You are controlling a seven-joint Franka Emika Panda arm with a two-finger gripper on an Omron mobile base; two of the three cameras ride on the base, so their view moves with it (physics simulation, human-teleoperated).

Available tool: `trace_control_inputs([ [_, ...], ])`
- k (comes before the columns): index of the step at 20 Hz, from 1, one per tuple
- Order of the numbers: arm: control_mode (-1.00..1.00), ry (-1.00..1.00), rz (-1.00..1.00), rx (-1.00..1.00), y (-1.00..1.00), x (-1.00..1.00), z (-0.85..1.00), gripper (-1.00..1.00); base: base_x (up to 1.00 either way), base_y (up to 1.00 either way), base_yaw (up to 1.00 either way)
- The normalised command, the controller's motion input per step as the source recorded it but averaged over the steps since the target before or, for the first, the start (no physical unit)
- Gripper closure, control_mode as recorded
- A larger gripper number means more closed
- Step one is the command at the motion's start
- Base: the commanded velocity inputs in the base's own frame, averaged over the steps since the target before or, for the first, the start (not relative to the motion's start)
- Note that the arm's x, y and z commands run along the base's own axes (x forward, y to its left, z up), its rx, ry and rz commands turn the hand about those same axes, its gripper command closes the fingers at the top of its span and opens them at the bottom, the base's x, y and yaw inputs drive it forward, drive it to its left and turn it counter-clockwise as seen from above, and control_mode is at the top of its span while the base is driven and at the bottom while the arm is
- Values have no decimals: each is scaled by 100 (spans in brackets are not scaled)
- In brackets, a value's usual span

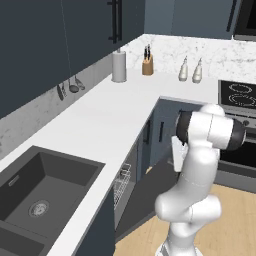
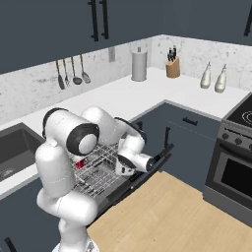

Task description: Pick up the cup and bowl from the counter, place them in the dishwasher, and close the dishwasher door.

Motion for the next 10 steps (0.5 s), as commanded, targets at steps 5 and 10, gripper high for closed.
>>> trace_control_inputs([
  [5,-100,-5,0,19,-90,-100,24,-100,0,0,0],
  [10,-100,-3,4,23,-97,-76,-63,-100,0,0,0],
])
